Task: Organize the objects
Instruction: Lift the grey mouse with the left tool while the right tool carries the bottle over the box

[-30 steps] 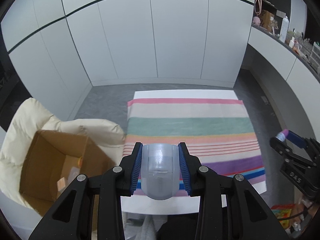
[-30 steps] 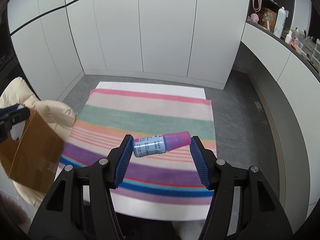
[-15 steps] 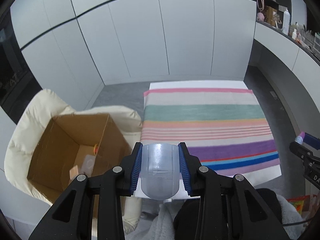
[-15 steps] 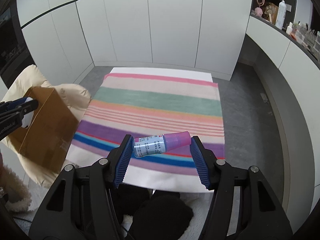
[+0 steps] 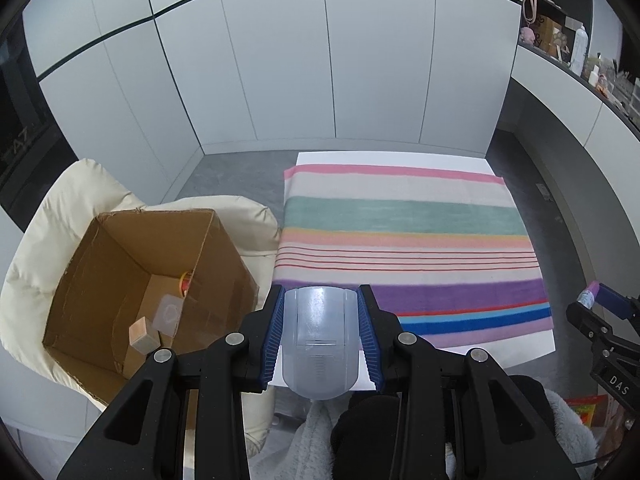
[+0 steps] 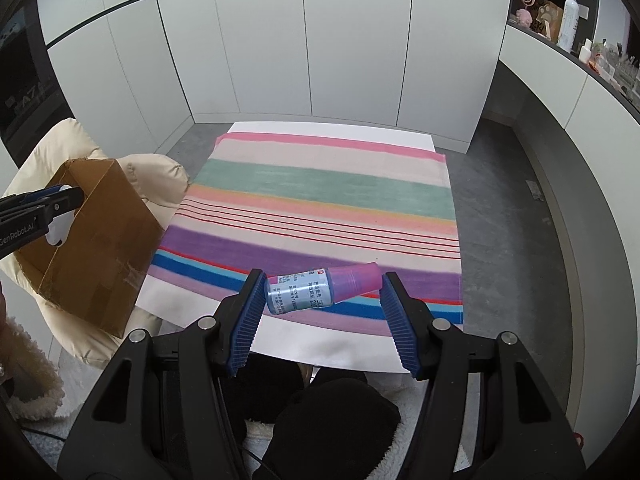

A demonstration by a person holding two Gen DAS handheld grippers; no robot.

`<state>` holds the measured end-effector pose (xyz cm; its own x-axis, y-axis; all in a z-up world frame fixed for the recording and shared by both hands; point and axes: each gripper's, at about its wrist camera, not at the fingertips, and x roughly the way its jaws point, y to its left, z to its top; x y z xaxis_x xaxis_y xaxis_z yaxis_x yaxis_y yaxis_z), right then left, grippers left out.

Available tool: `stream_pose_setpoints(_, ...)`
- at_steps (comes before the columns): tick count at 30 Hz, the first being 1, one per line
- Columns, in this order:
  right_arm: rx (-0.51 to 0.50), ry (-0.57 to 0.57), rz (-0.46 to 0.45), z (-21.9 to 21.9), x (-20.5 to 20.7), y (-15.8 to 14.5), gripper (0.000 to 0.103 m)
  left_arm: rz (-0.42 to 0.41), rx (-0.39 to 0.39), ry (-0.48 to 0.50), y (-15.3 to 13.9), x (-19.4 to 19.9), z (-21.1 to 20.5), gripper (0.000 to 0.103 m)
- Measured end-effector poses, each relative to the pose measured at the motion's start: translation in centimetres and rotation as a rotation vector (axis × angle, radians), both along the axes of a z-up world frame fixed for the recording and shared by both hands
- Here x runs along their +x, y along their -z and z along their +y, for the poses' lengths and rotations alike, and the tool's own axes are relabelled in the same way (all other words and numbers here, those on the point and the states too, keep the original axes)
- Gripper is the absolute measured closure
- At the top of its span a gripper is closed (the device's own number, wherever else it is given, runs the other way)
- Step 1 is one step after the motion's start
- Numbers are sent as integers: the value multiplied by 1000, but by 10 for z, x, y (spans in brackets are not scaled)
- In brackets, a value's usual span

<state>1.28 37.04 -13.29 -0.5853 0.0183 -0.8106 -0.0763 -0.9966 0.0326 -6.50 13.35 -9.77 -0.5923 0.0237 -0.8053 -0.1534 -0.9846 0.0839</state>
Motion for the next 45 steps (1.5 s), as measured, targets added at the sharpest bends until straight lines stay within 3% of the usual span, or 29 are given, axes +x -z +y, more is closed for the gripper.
stream_pose_setpoints(12, 8, -114, 10, -58, -34, 1, 42, -52, 13, -65, 17, 2, -32, 67)
stream_pose_setpoints(35, 14, -524, 12, -254, -57, 24, 42, -35, 32, -432, 21, 45, -205, 67)
stream_pose_setpoints(41, 29, -611, 33, -305, -65, 26, 42, 10, 2, -477, 14, 35, -237, 67)
stream_pose_setpoints(45, 29, -634, 42, -331, -77, 27, 42, 0, 57, -487, 18, 23, -254, 67)
